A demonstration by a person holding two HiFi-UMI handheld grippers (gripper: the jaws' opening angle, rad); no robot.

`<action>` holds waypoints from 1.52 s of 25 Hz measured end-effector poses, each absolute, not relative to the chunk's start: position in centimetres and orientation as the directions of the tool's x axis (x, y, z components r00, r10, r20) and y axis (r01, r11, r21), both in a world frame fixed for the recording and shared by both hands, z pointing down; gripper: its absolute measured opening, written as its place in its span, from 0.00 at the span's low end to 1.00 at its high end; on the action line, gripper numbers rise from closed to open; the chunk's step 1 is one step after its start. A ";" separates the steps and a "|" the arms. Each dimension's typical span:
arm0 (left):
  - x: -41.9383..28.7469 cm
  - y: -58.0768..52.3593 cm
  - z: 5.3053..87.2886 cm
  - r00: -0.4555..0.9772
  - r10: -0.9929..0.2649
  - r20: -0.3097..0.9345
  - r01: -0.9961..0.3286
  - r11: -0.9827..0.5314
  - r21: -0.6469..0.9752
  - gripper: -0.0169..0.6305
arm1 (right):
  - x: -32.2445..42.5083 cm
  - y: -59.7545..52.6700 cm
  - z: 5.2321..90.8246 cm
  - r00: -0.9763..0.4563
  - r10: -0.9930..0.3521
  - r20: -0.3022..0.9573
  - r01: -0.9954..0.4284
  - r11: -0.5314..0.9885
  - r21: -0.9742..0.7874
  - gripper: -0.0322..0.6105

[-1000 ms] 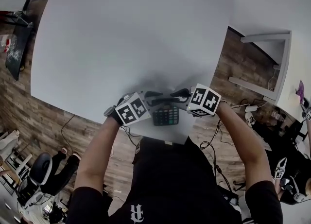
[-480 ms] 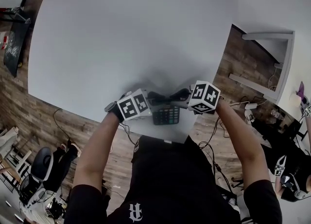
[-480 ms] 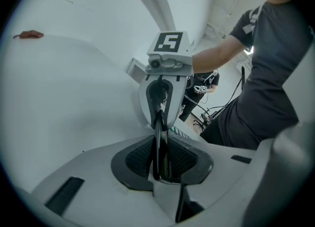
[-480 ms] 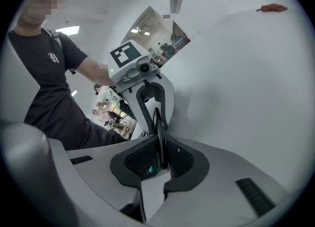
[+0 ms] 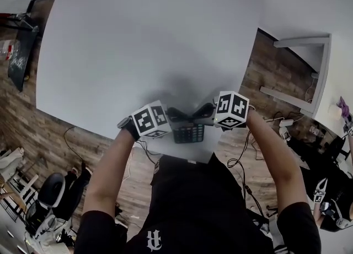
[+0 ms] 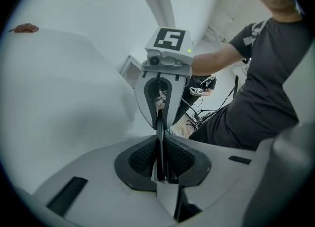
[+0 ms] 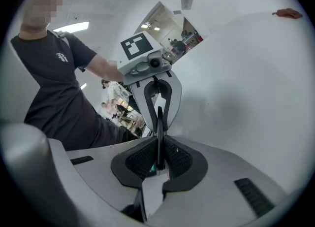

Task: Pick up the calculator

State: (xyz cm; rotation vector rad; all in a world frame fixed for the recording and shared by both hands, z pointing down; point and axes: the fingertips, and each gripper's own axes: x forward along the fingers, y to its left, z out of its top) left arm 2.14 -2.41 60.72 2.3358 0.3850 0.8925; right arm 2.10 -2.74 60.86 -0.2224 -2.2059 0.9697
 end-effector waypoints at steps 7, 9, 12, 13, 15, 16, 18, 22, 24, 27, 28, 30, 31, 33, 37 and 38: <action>1.9 -4.1 55.5 0.737 0.444 0.509 0.067 -0.798 0.598 0.10 | 1.9 -4.4 55.6 -0.740 0.393 0.546 -0.079 0.755 -0.651 0.13; 2.2 -4.5 53.8 0.736 0.442 0.513 0.075 -0.806 0.587 0.10 | 2.0 -4.8 53.9 -0.747 0.377 0.548 -0.079 0.768 -0.636 0.13; 2.7 -4.0 51.1 0.734 0.447 0.512 0.082 -0.806 0.586 0.10 | 2.6 -4.3 51.3 -0.754 0.366 0.546 -0.079 0.774 -0.628 0.13; 2.8 -3.6 50.3 0.733 0.453 0.508 0.088 -0.803 0.590 0.10 | 2.7 -3.9 50.3 -0.754 0.368 0.545 -0.076 0.774 -0.628 0.13; 3.0 -2.9 48.5 0.733 0.464 0.497 0.102 -0.798 0.594 0.09 | 2.8 -3.2 48.6 -0.753 0.370 0.544 -0.070 0.777 -0.625 0.13; 3.1 -2.6 47.7 0.735 0.467 0.492 0.107 -0.796 0.595 0.09 | 3.0 -2.9 47.8 -0.754 0.370 0.543 -0.068 0.778 -0.625 0.13; 3.6 -1.9 46.1 0.737 0.471 0.484 0.114 -0.793 0.598 0.09 | 3.5 -2.2 46.2 -0.760 0.372 0.533 -0.060 0.776 -0.628 0.13; 4.8 -1.4 43.5 0.739 0.469 0.484 0.113 -0.794 0.597 0.09 | 4.7 -1.6 43.7 -0.764 0.375 0.525 -0.048 0.779 -0.626 0.13; 4.8 -1.3 42.4 0.737 0.465 0.490 0.110 -0.799 0.592 0.09 | 4.7 -1.6 42.5 -0.761 0.379 0.526 -0.043 0.780 -0.624 0.13; 4.6 -0.8 41.0 0.731 0.462 0.502 0.102 -0.802 0.589 0.09 | 4.4 -1.0 41.2 -0.750 0.395 0.531 -0.032 0.780 -0.625 0.13; 4.7 -0.5 40.7 0.731 0.462 0.503 0.099 -0.800 0.591 0.09 | 4.5 -0.7 40.9 -0.747 0.398 0.532 -0.031 0.779 -0.626 0.13; 5.2 0.4 40.1 0.734 0.465 0.496 0.095 -0.792 0.602 0.09 | 5.1 0.1 40.3 -0.750 0.401 0.526 -0.028 0.775 -0.631 0.13; 5.6 0.8 39.8 0.735 0.465 0.493 0.092 -0.789 0.608 0.09 | 5.4 0.5 40.0 -0.753 0.403 0.520 -0.025 0.772 -0.635 0.13; 6.3 1.3 39.0 0.735 0.465 0.493 0.089 -0.787 0.610 0.09 | 6.1 1.1 39.3 -0.758 0.407 0.510 -0.020 0.767 -0.642 0.13; 6.5 2.2 37.4 0.726 0.467 0.504 0.094 -0.794 0.600 0.09 | 6.3 2.0 37.6 -0.750 0.413 0.516 -0.007 0.776 -0.631 0.13; 6.4 2.5 37.1 0.728 0.465 0.505 0.095 -0.797 0.596 0.09 | 6.2 2.2 37.3 -0.748 0.412 0.520 -0.004 0.781 -0.625 0.13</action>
